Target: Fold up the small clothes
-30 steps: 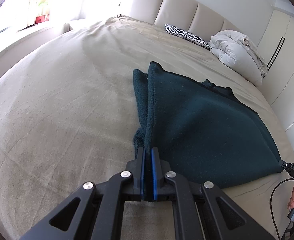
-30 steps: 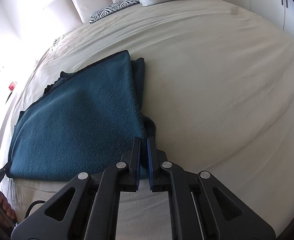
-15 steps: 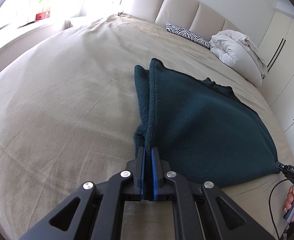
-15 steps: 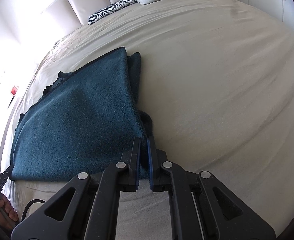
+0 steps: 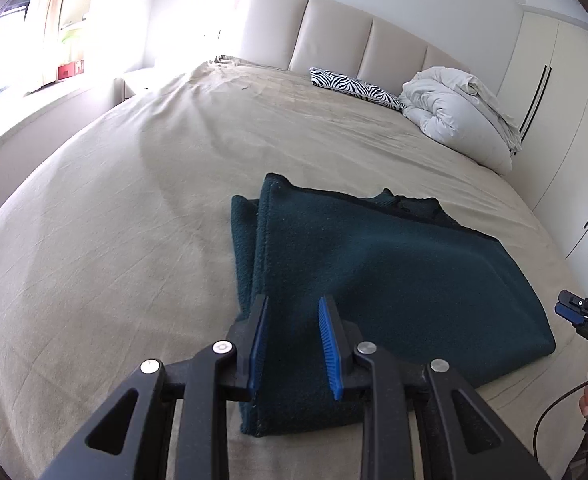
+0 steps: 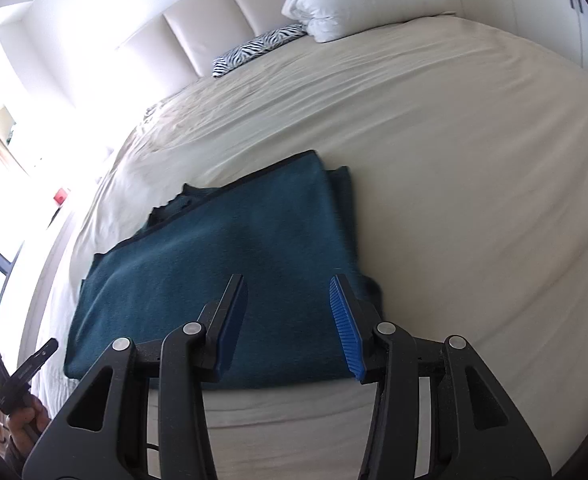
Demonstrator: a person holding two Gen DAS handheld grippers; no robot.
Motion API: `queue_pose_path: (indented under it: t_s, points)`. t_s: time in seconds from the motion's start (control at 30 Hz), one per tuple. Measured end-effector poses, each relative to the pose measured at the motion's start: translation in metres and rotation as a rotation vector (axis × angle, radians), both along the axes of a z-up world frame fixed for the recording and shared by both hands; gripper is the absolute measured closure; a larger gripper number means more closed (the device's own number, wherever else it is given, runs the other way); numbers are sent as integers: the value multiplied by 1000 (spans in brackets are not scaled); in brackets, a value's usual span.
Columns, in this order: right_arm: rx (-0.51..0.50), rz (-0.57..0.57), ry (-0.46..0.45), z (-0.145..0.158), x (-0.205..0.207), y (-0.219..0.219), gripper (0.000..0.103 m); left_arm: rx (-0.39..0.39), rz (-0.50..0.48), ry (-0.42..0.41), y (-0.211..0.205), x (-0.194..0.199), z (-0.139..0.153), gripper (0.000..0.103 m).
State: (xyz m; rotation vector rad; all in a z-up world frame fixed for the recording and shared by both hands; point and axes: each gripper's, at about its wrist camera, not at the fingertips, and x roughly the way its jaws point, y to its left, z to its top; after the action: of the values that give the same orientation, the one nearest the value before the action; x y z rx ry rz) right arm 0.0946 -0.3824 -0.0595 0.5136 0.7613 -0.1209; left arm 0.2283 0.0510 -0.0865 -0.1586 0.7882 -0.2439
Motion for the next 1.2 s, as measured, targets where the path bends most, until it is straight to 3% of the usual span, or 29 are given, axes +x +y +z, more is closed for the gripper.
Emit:
queue_pose_path:
  t_s: [0.13, 0.23, 0.3, 0.43, 0.6, 0.67, 0.83, 0.9, 0.97, 1.03, 1.1, 1.2]
  points:
    - [226, 190, 5, -22, 44, 48, 60, 97, -61, 0, -42, 23, -12, 74]
    - [367, 310, 32, -54, 67, 87, 60, 114, -42, 92, -44, 29, -37, 74]
    - [468, 351, 57, -80, 72, 106, 61, 130, -47, 72, -39, 18, -44, 74]
    - [489, 351, 16, -95, 65, 110, 68, 180, -64, 47, -36, -3, -48, 72]
    - [537, 184, -25, -101, 40, 53, 74, 143, -54, 60, -27, -8, -52, 72]
    - [543, 86, -40, -103, 24, 21, 82, 141, -49, 61, -27, -10, -52, 72]
    - [529, -168, -88, -101, -15, -55, 83, 114, -32, 79, -22, -13, -46, 73]
    - [533, -228, -96, -93, -26, -67, 79, 35, -32, 85, -23, -14, -32, 74]
    - [508, -238, -117, -78, -30, -61, 76, -89, -104, 58, -36, -20, -15, 74]
    - [538, -161, -150, -68, -22, -42, 76, -191, -212, 64, -67, -24, -6, 72]
    - [583, -74, -160, -64, -6, -14, 76, -321, -311, 118, -98, -19, -16, 69]
    - [647, 7, -143, -73, 20, 21, 76, -305, -326, 206, -130, -5, -48, 69]
